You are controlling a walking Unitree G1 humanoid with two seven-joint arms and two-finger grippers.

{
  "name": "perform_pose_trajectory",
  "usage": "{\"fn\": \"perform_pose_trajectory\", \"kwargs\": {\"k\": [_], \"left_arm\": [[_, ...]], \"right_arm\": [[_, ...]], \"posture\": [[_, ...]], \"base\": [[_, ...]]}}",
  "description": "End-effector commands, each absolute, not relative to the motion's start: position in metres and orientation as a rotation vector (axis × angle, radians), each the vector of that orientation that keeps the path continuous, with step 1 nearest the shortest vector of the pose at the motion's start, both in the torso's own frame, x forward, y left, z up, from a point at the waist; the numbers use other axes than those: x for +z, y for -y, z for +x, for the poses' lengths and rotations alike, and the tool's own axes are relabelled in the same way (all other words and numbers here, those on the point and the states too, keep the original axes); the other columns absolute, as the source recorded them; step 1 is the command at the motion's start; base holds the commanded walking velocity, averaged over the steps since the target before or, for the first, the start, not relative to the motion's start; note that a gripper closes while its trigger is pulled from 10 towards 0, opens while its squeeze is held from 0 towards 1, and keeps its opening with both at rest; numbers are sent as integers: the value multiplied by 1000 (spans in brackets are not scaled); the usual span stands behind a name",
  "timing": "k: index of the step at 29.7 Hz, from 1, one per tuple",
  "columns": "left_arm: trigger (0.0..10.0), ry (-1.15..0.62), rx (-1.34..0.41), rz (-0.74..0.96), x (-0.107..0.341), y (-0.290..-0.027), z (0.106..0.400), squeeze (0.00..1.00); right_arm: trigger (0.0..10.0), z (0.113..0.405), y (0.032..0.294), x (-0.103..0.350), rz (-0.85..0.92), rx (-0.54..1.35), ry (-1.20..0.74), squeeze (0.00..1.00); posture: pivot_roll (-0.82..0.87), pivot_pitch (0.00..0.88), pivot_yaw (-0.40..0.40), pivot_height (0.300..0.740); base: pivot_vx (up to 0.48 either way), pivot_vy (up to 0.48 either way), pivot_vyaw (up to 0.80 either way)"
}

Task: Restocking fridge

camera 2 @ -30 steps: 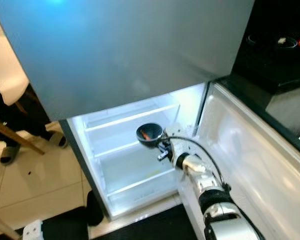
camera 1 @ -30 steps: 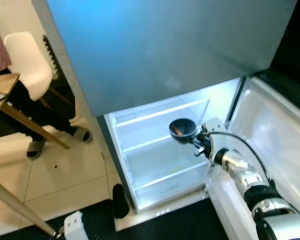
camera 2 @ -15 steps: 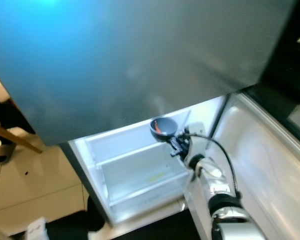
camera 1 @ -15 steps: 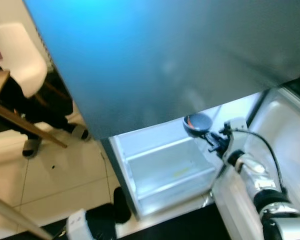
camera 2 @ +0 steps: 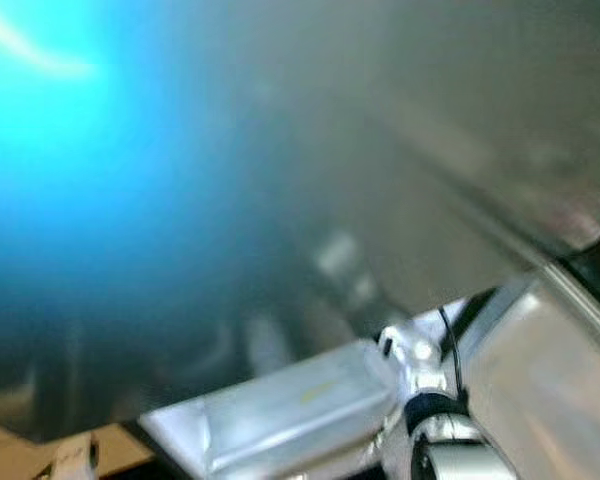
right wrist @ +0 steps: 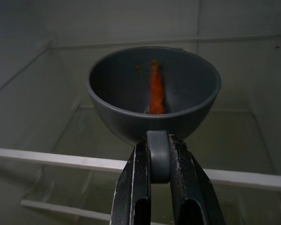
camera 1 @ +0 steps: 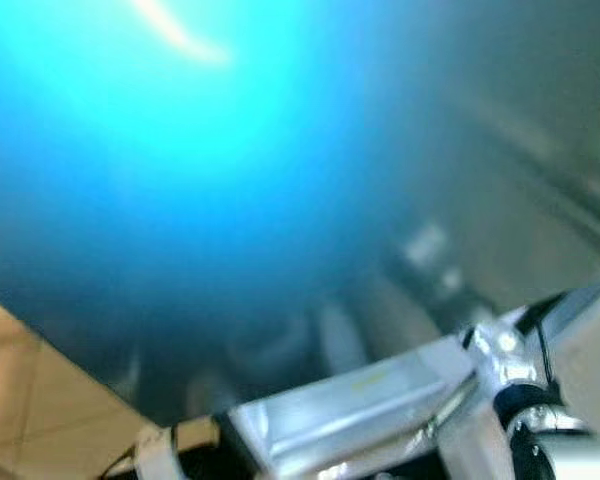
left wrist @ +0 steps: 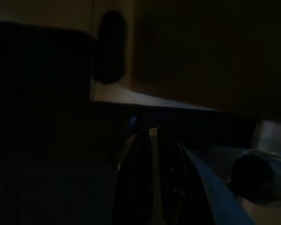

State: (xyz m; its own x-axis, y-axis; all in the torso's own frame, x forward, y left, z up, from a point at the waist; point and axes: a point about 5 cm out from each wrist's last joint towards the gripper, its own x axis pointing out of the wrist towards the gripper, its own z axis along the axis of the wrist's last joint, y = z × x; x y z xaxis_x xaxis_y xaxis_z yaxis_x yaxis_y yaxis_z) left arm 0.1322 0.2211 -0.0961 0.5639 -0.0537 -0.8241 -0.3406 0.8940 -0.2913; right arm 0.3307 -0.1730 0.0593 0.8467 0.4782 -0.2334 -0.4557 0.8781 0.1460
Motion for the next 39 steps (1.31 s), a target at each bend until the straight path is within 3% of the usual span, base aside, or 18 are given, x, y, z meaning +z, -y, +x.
{"fn": "perform_pose_trajectory", "kwargs": {"k": [1, 15, 21, 39], "left_arm": [[10000, -997, 184, -464, -99, -219, 125, 0], [10000, -990, 164, -478, -100, -214, 125, 0], [10000, -1000, 146, -479, -101, -211, 124, 0], [10000, -996, 112, -483, -101, -205, 125, 0]], "right_arm": [[10000, 334, 176, 65, 72, 487, -243, 0], [10000, 333, 174, 65, 7, 544, -258, 0], [10000, 333, 175, 65, -5, 551, -260, 0], [10000, 334, 170, 67, -58, 568, -257, 0]], "posture": [[-17, 0, 44, 740], [-19, 0, 41, 740], [-22, 0, 42, 740], [-24, 0, 41, 740]], "base": [[0, 0, 0], [0, 0, 0], [0, -472, 0], [0, 0, 0]]}}
